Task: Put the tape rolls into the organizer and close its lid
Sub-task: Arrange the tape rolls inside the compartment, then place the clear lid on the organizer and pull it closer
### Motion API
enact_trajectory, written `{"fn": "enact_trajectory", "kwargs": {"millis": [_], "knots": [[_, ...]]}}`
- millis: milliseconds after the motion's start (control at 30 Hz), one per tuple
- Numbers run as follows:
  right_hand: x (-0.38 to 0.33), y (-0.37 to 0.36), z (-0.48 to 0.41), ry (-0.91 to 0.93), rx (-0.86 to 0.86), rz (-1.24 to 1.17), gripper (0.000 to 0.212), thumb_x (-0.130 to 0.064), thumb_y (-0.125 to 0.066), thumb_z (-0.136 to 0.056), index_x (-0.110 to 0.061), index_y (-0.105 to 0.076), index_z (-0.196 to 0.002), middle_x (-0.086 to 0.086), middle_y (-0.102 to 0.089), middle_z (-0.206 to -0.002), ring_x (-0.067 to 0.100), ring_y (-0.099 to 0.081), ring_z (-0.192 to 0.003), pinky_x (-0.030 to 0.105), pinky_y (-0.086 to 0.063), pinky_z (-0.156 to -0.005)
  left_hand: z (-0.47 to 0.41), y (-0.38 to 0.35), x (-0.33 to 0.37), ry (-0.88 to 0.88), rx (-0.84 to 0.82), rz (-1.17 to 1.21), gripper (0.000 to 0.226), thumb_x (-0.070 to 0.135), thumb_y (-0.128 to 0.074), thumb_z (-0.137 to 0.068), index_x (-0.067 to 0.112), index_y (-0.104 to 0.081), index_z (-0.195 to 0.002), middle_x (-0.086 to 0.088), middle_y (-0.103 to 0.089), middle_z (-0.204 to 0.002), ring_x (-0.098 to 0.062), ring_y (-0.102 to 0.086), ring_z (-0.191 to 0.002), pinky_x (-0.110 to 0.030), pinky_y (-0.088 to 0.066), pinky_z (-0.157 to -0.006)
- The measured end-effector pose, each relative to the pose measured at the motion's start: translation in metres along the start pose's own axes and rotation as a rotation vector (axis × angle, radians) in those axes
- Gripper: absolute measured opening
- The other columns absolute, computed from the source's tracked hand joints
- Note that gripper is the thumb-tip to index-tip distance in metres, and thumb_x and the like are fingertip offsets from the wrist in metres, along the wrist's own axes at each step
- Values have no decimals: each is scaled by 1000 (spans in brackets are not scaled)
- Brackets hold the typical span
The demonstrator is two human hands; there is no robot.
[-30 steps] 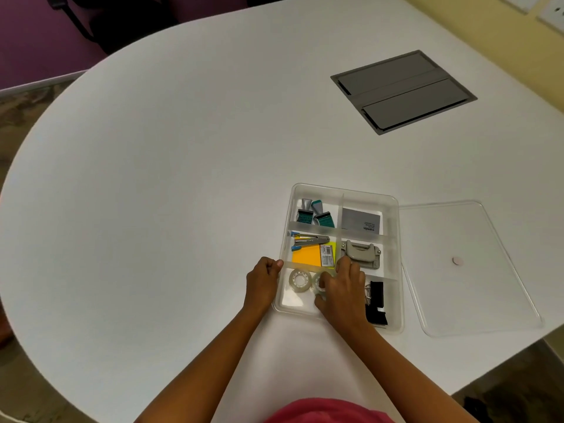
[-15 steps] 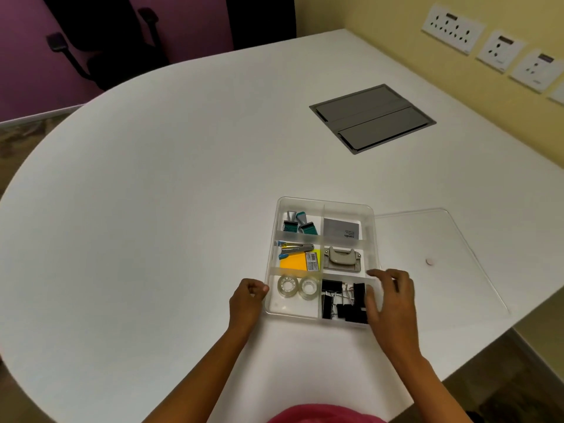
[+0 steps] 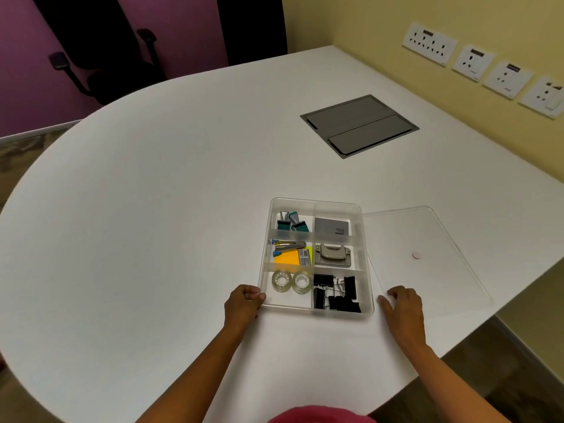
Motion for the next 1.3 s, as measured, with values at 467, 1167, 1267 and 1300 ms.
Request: {"fn": "enact_trajectory", "kwargs": {"millis": [467,1167,1267,1300], "knots": [[-13,-2,-3,-97,-131,305,7,3,-58,-84,-1,-53,-85,21,-62,-91,30,-58,-79,29,-36,-61,-3,-1,-4,35,-6,38,16,12,-67,-83,6,-62,-97,-7,-63,-82,-17,-57,-67,-22,-46,-54],[-105,114,19,187,519,96,11,20,-65,-76,14,-63,-86,32,-64,-73,43,-62,-58,40,-52,-56,-9,2,-10,74,-64,108,21,9,-67,-83,0,-64,-102,-12,-66,-86,-24,-60,-74,-27,-53,-63],[-122,134,26,207,567,-38,12,5,-64,-84,8,-63,-95,26,-67,-83,37,-63,-67,34,-47,-64,-9,2,-9,73,-66,103,22,9,-67,-83,-1,-63,-102,-11,-65,-85,-23,-60,-73,-27,-52,-62],[-127,138,28,207,560,-96,12,1,-64,-86,5,-63,-97,22,-67,-85,34,-63,-69,32,-46,-66,-9,2,-9,73,-67,101,22,9,-67,-83,-1,-63,-102,-11,-65,-85,-23,-60,-73,-27,-52,-62]]}}
Point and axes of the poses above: each hand's wrist, its own z-axis away from the middle knuckle, its own y-axis out of the back of the hand, x = y × z, the point moved 2 cm from there along -z, towards the middle knuckle
